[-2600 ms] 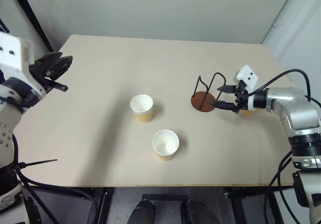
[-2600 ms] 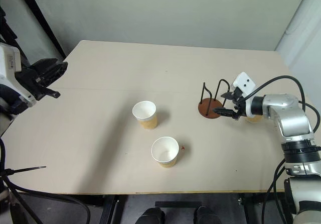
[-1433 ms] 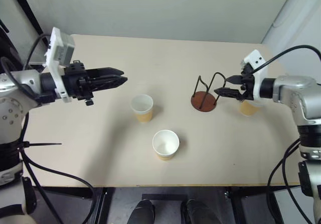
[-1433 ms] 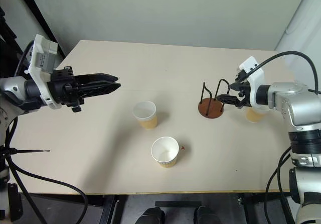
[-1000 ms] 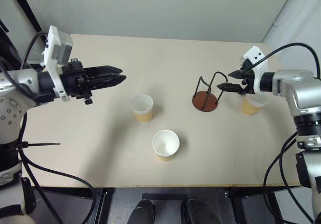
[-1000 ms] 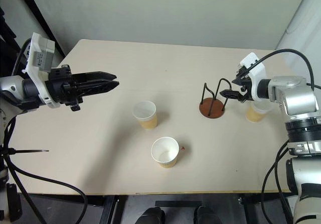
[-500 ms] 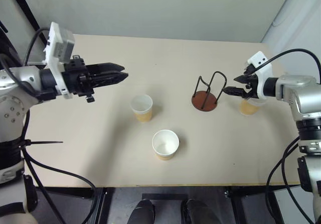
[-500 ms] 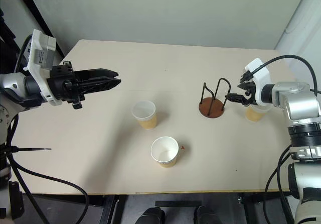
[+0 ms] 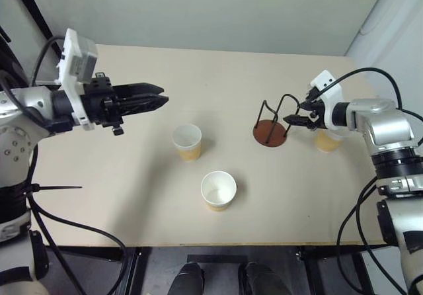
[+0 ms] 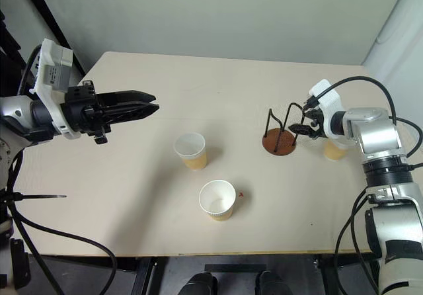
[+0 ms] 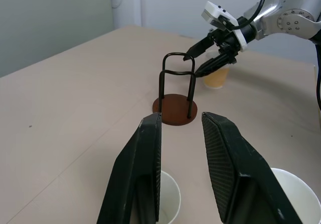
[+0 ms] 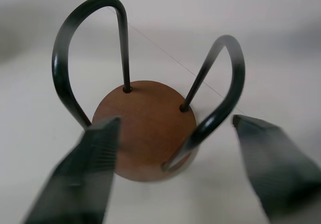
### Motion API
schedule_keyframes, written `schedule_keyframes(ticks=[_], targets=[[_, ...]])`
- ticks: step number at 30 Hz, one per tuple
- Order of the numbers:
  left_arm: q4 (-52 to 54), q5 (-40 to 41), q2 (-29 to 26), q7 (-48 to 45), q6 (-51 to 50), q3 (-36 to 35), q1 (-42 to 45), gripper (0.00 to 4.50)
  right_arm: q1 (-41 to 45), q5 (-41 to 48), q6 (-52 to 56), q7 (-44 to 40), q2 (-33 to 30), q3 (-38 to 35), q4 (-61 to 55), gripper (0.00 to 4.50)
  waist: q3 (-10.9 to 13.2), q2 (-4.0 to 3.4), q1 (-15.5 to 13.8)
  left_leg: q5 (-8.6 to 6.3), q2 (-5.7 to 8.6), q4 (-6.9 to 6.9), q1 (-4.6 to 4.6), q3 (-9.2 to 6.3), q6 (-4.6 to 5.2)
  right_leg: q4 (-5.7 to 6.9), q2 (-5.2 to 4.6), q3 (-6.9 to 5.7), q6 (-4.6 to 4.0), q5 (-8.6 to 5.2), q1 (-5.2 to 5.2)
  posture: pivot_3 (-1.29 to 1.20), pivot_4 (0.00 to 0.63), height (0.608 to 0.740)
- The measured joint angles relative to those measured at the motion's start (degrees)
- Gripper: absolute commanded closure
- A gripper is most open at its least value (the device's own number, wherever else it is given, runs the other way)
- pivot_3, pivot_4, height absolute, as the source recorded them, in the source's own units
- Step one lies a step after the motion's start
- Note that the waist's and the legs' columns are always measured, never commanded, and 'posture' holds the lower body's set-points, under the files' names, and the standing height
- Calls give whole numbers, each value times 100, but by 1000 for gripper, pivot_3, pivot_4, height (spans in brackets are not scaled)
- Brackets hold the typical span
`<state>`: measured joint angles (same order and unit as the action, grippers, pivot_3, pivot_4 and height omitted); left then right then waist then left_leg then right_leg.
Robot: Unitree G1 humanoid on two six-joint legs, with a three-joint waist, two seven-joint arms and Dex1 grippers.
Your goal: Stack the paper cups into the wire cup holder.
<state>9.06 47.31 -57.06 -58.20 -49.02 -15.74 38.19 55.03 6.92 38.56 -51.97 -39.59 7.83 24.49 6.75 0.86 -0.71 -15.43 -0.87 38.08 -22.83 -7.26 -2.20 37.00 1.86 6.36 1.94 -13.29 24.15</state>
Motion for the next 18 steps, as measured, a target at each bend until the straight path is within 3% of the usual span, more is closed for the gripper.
schedule_keyframes(ticks=[7, 18], targets=[[88, 26, -60, 33, -28, -137, -142, 3140, 10, -91, 0, -173, 24, 53, 88, 4465, 0, 0, 4, 2, 0, 0, -5, 0, -3, 0, 0, 0, 0, 0, 5, 0, 150, 740], [224, 148, -255, -77, -181, -170, -303, 3140, -495, 115, 890, -320, -143, 6, -1354, 4491, -1, -2, 7, 3, 0, 0, -6, -1, -6, -1, -1, -4, -1, 0, 4, 0, 150, 740]])
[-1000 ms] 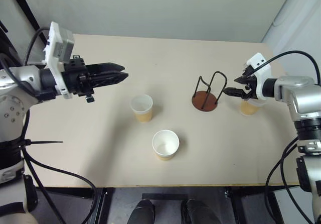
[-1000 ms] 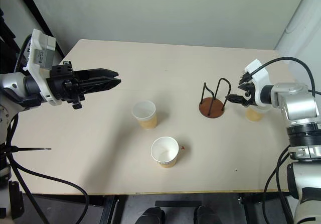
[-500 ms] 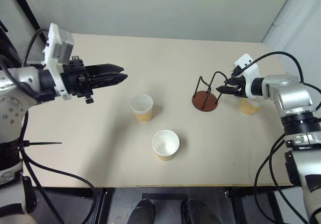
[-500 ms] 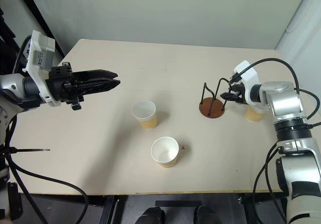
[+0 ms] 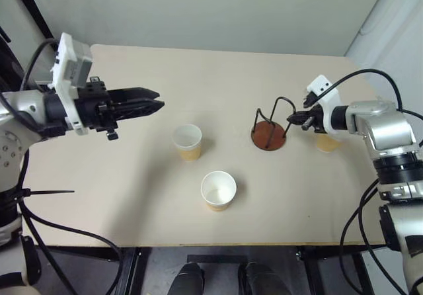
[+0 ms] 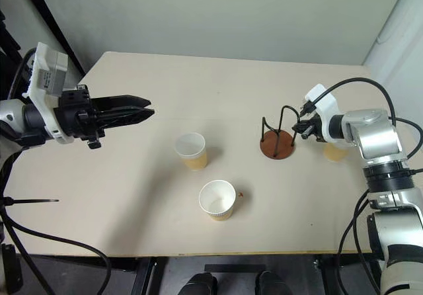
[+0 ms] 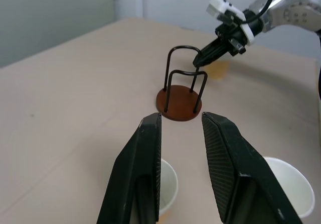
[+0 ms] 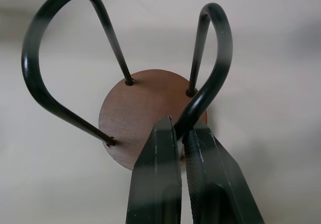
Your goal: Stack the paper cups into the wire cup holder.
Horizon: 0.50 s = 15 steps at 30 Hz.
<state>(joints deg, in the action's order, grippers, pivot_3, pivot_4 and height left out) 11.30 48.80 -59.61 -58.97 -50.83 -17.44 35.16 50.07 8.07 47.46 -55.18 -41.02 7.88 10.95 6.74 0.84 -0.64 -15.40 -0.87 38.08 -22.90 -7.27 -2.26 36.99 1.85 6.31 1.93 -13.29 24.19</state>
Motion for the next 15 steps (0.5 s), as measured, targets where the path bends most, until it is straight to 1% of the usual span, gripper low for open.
schedule_keyframes(ticks=[3, 7, 10, 15], targets=[[76, 140, -45, -84, -101, -35, -158, 3140, -246, 180, 371, 15, -11, -13, -636, 4491, 0, 0, 5, 0, 0, 0, 0, 2, 0, 0, 0, 1, 0, 0, 0, 0, 150, 740], [450, 456, -175, -221, -341, -110, -582, 3140, -585, 482, 831, 12, -24, -19, -1460, 4491, 0, 0, 14, 1, 0, 2, 0, 3, -1, 1, 1, 2, 0, 0, 0, 0, 150, 740], [543, 575, -298, -327, -414, -176, -741, 3140, -667, 592, 974, 20, -25, -14, -1677, 4491, 0, 0, 14, 1, 0, 6, 1, 2, -1, 5, 1, 1, 1, 0, 0, 0, 150, 740], [568, 577, -376, -339, -410, -186, -729, 3140, -652, 618, 925, 124, -19, 14, -1618, 4491, 0, 0, 1, 1, 0, 8, 1, 0, 10, 9, 1, -1, 3, 3, -1, 0, 150, 740]])
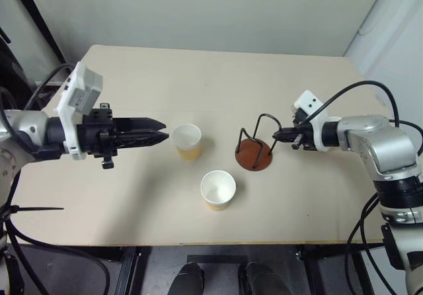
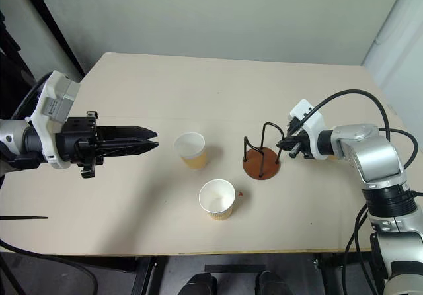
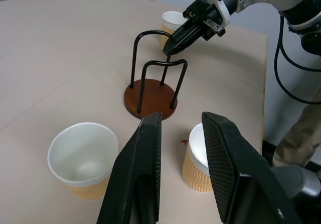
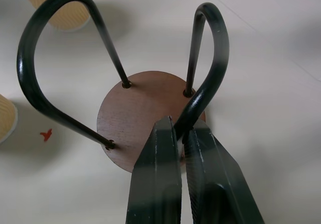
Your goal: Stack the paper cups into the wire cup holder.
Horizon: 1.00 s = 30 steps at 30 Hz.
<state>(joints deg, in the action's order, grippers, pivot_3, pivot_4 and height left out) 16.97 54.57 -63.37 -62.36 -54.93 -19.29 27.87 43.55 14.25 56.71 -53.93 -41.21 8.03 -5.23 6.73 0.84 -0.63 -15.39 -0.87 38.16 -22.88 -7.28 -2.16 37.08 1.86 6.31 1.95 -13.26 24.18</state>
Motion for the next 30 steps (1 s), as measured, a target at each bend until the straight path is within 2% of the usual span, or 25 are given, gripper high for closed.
schedule_keyframes(ticks=[4, 9, 12, 18, 29, 30], targets=[[1, -1, 0, 19, 7, 2, 6, 3140, 69, -52, -252, 52, 2, 66, 229, 4491, 0, 0, 8, 1, 0, 0, 0, 0, -3, -1, 0, 0, 0, 0, 0, 0, 150, 740], [9, 1, 1, 50, 8, 2, 5, 3140, -18, -161, -445, 62, -26, 267, 365, 3006, 0, 1, 5, 1, 0, -1, -1, 1, -4, -3, -1, 0, 0, 0, 0, 0, 150, 740], [12, 6, 1, 63, 8, 2, 3, 3140, -47, -207, -442, 111, -26, 327, 465, 1899, 0, 0, 8, 2, 0, -1, -1, 2, -4, -3, -1, 1, 0, 0, 0, 0, 150, 740], [12, 5, 19, 91, 14, 3, 3, 3140, -46, -225, -426, 183, -242, 310, 565, 1899, 0, 0, -4, 1, 0, -2, -2, 1, -3, -3, -2, 1, 0, 0, 0, 0, 150, 740], [-46, -14, 137, 111, 119, 170, 60, 3140, -272, 254, -536, -662, -1570, -246, -53, 1899, 0, 0, -11, 2, 1, -3, -2, 4, -4, -4, -1, 4, 0, 0, -1, 0, 150, 740], [-76, -18, 137, 109, 127, 187, 75, 3140, -262, 245, -637, -695, -1671, -282, -11, 1710, 0, 0, -11, 1, 1, -1, -2, 5, -4, -3, -1, 4, 0, 0, -1, 0, 150, 740]])
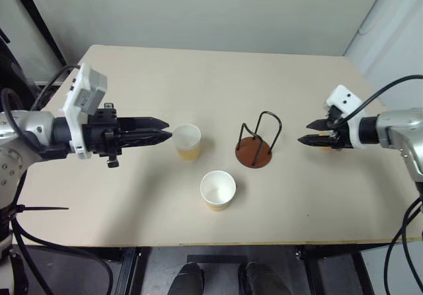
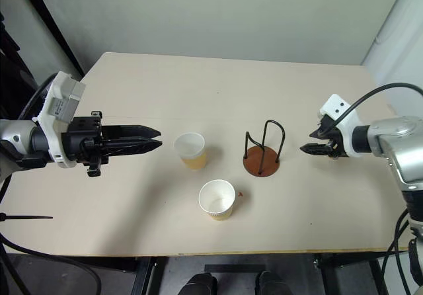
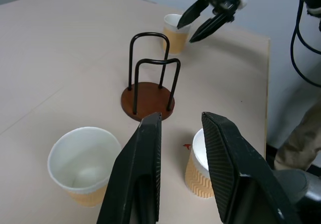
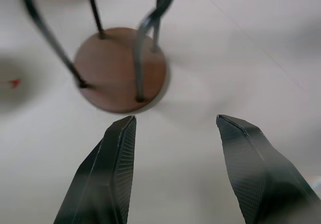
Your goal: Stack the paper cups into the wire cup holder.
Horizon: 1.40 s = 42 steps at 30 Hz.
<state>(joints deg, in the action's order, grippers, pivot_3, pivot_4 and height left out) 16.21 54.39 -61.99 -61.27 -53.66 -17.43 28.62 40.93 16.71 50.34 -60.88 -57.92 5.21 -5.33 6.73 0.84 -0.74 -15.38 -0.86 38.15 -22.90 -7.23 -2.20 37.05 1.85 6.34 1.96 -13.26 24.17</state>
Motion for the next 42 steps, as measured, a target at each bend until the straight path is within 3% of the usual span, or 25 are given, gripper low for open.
schedule_keyframes(ticks=[5, 13, 25, 28, 38, 42], targets=[[-57, -49, 6, -50, 75, 68, 63, 3140, 82, -166, -476, -112, -337, -18, 322, 302, 0, 0, 0, -7, 0, 1, 2, -1, 14, 3, 0, 1, 2, 1, 0, 0, 150, 740], [-122, -60, 58, -89, 112, 165, 172, 3140, 153, -1203, -1849, -300, -414, 717, 1305, 302, 0, 0, 4, -14, -1, 1, 1, -1, 26, 2, -1, 1, 5, 3, 0, 0, 150, 740], [-116, -44, 16, -75, 107, 68, 205, 3140, 1060, -2439, -3465, -593, 167, 1363, 3564, 302, 1, -1, 12, -13, -1, 3, 1, -2, 29, 4, -1, 1, 9, 7, 1, 0, 150, 740], [-111, -43, 0, -67, 101, 20, 159, 3140, 1129, -2607, -3690, -690, 272, 1423, 3900, 846, 1, -1, 10, -6, -1, 2, 0, -1, 17, 3, -2, 1, 9, 6, 0, 0, 150, 740], [-142, -126, -226, -126, 120, -54, -71, 3140, 1268, -2731, -3802, -1141, 372, 1365, 3960, 4442, 2, -3, 16, -6, -1, 0, 0, -1, 16, 3, -2, 1, 5, 8, 1, 0, 150, 740], [-369, -317, -413, -300, 233, -121, -185, 3140, 1184, -2529, -3478, -1430, 160, 1139, 3094, 4482, 4, -7, 9, -6, -1, -2, -1, -1, 15, 3, -2, 0, 0, 5, 1, 0, 150, 740]])
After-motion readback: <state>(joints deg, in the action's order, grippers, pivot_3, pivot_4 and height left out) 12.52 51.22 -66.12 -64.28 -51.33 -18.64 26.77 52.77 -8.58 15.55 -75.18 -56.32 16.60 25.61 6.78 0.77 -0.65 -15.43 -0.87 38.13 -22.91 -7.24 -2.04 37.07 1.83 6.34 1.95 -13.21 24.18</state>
